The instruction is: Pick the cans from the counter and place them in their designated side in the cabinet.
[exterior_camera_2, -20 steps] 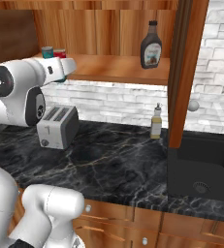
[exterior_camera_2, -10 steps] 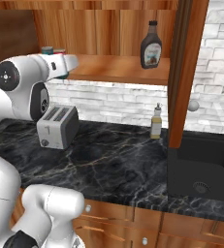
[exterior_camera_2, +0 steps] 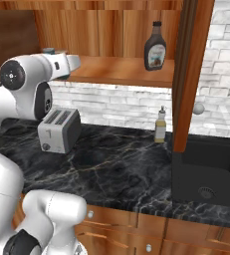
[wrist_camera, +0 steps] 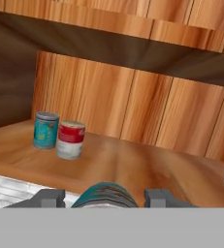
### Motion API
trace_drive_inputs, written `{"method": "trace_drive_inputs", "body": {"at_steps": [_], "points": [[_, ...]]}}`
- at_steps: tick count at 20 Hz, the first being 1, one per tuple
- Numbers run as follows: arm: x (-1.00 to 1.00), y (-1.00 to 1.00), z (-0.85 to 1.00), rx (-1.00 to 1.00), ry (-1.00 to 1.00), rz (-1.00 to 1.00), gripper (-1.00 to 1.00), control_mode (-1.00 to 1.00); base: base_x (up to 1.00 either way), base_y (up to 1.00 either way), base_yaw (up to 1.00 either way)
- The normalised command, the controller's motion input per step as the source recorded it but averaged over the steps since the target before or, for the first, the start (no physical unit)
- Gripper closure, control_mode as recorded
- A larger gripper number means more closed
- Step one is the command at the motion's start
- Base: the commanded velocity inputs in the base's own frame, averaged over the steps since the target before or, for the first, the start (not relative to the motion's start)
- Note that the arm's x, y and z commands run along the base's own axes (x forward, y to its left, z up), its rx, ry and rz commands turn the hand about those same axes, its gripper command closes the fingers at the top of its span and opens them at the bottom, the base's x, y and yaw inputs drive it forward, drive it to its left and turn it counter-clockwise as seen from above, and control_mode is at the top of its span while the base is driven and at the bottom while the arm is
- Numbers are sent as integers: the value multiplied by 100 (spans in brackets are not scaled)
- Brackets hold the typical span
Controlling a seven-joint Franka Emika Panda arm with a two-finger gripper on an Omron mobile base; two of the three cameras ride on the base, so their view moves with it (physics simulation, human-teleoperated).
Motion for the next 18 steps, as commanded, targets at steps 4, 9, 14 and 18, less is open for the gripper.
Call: {"method": "trace_drive_inputs", "body": {"at_steps": [4,9,14,18], "points": [[22,7,0,1,0,3,100,-100,0,0,0],[24,1,0,0,2,2,100,-100,0,0,0],[28,0,0,0,4,2,100,-100,0,0,0],[29,0,0,0,1,2,100,-100,0,0,0]]}}
